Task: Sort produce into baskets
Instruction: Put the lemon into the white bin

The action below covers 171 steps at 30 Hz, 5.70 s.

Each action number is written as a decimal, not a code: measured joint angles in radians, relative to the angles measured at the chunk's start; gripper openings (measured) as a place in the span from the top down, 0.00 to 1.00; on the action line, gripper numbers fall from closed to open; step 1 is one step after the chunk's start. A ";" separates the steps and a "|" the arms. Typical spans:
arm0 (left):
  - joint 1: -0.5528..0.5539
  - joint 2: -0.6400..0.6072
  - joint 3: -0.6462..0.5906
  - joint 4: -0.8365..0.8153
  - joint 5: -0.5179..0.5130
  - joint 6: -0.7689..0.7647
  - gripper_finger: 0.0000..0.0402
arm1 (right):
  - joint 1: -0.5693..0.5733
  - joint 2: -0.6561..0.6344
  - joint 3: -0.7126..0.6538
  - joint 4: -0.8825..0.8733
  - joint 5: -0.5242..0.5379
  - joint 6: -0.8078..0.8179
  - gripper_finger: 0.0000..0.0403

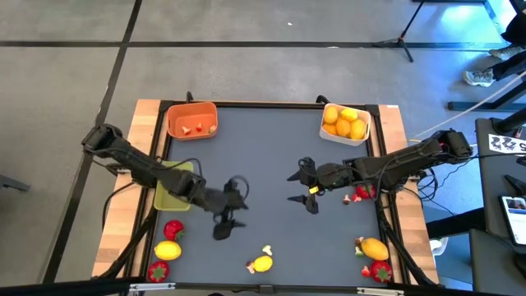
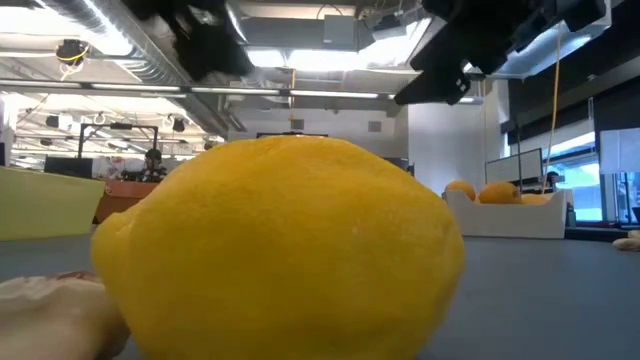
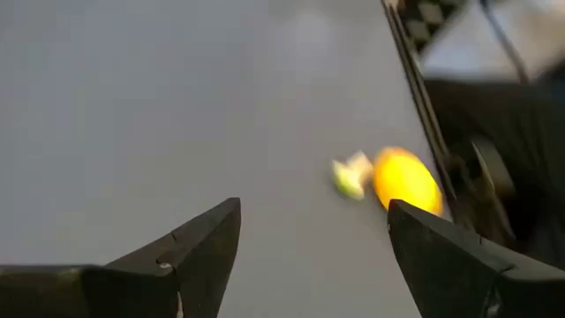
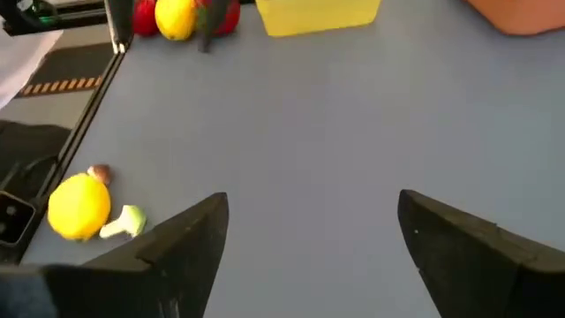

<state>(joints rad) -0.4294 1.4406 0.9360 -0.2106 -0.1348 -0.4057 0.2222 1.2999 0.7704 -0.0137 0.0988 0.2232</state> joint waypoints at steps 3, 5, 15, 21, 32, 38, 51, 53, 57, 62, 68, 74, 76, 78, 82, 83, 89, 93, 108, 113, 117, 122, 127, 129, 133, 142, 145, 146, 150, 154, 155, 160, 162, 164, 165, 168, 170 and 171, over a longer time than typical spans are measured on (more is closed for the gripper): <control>-0.081 0.000 0.078 -0.177 0.004 -0.009 0.30 | 0.000 0.008 0.001 0.005 0.015 0.000 0.18; -0.135 -0.002 0.106 -0.269 0.004 -0.049 0.30 | 0.000 0.008 0.001 0.009 0.015 0.000 0.18; -0.388 0.000 0.070 -0.433 0.114 -0.479 0.30 | 0.000 0.008 0.001 0.004 0.078 -0.023 0.19; -0.443 0.000 0.070 -0.526 0.186 -0.669 0.30 | 0.000 0.008 0.001 -0.003 0.094 -0.040 0.19; -0.513 0.047 0.069 -0.556 0.241 -0.663 0.30 | 0.000 0.007 0.001 -0.051 0.105 -0.046 0.19; -0.520 0.106 0.068 -0.627 0.257 -0.601 0.30 | 0.000 0.007 0.001 -0.058 0.128 -0.020 0.19; -0.527 0.107 0.068 -0.687 0.351 -0.615 0.30 | 0.000 0.007 0.001 -0.056 0.163 -0.020 0.19; -0.533 0.107 0.068 -0.688 0.350 -0.617 0.30 | 0.000 0.007 0.001 -0.056 0.163 -0.020 0.19; -0.542 0.129 0.068 -0.689 0.354 -0.627 0.30 | 0.000 0.007 0.001 -0.060 0.163 -0.020 0.19; -0.545 0.179 0.069 -0.675 0.375 -0.657 0.30 | 0.000 0.007 0.001 -0.062 0.163 -0.021 0.19; -0.544 0.212 0.072 -0.664 0.392 -0.654 0.30 | 0.000 0.007 0.001 -0.064 0.163 -0.022 0.19; -0.542 0.215 0.071 -0.679 0.397 -0.690 0.35 | 0.000 0.007 0.001 -0.064 0.163 -0.023 0.19; -0.542 0.215 0.071 -0.675 0.397 -0.692 0.40 | 0.000 0.007 0.001 -0.065 0.163 -0.023 0.19; -0.537 0.216 0.070 -0.671 0.398 -0.693 0.44 | 0.000 0.007 0.001 -0.065 0.163 -0.023 0.19; -0.517 0.215 0.069 -0.667 0.419 -0.715 0.48 | 0.000 0.007 0.001 -0.065 0.163 -0.023 0.19; -0.508 0.216 0.071 -0.668 0.429 -0.714 0.48 | 0.000 0.007 0.001 -0.065 0.163 -0.021 0.19; -0.467 0.223 0.113 -0.689 0.415 -0.671 0.48 | 0.000 0.007 0.001 -0.066 0.153 -0.018 0.19; -0.444 0.223 0.150 -0.697 0.412 -0.642 0.48 | 0.000 0.007 0.001 -0.073 0.107 -0.016 0.19; -0.320 0.140 0.256 -0.831 0.218 -0.481 0.48 | 0.000 0.007 0.001 -0.062 0.073 -0.014 0.19; -0.277 0.023 0.256 -0.817 0.011 -0.442 0.48 | 0.000 0.007 0.001 -0.036 0.065 -0.012 0.19; -0.235 -0.051 0.241 -0.751 -0.195 -0.393 0.48 | 0.000 0.007 0.001 0.000 0.066 -0.011 0.19; -0.178 -0.076 0.230 -0.632 -0.399 -0.261 0.48 | 0.000 0.007 0.001 0.120 0.043 -0.011 0.19; -0.109 -0.064 0.230 -0.421 -0.457 -0.112 0.48 | 0.001 0.013 0.001 0.277 -0.021 -0.032 0.19; -0.085 -0.055 0.230 -0.321 -0.467 -0.054 0.48 | 0.001 0.023 0.001 0.329 -0.039 -0.035 0.19; -0.042 -0.037 0.230 -0.156 -0.470 0.032 0.48 | 0.001 0.059 0.001 0.412 -0.093 -0.045 0.19; 0.020 0.029 0.228 0.042 -0.466 0.088 0.48 | 0.001 0.111 0.000 0.570 -0.119 -0.067 0.19; 0.035 0.043 0.228 0.098 -0.465 0.090 0.48 | -0.001 0.126 0.000 0.612 -0.105 -0.071 0.19; 0.038 0.046 0.228 0.107 -0.464 0.096 0.48 | -0.001 0.130 0.000 0.617 -0.101 -0.072 0.19; 0.050 0.056 0.228 0.123 -0.453 0.102 0.48 | -0.001 0.140 0.000 0.639 -0.102 -0.072 0.19; 0.050 0.061 0.228 0.127 -0.457 0.115 0.48 | -0.002 0.140 -0.001 0.643 -0.102 -0.077 0.28; 0.049 0.062 0.228 0.129 -0.459 0.119 0.48 | -0.002 0.140 -0.002 0.643 -0.103 -0.079 0.32; 0.051 0.062 0.228 0.134 -0.460 0.116 0.45 | -0.002 0.140 -0.002 0.642 -0.104 -0.078 0.42; 0.051 0.063 0.228 0.136 -0.456 0.116 0.42 | -0.002 0.140 -0.002 0.641 -0.106 -0.076 0.42; 0.051 0.063 0.228 0.138 -0.454 0.114 0.38 | -0.002 0.140 -0.002 0.641 -0.111 -0.075 0.42; 0.052 0.063 0.228 0.138 -0.452 0.114 0.36 | -0.002 0.140 -0.002 0.640 -0.110 -0.076 0.42; 0.052 0.058 0.228 0.133 -0.446 0.126 0.32 | -0.002 0.140 -0.001 0.637 -0.110 -0.091 0.42; 0.052 0.044 0.228 0.117 -0.443 0.126 0.29 | -0.002 0.140 0.001 0.637 -0.106 -0.097 0.42; 0.052 0.034 0.228 0.103 -0.443 0.125 0.29 | -0.002 0.138 0.003 0.632 -0.099 -0.098 0.42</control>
<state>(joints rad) -0.3775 1.4749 1.1641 -0.1076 -0.5775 -0.2810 0.2200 1.4376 0.7733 0.6184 -0.0005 0.1249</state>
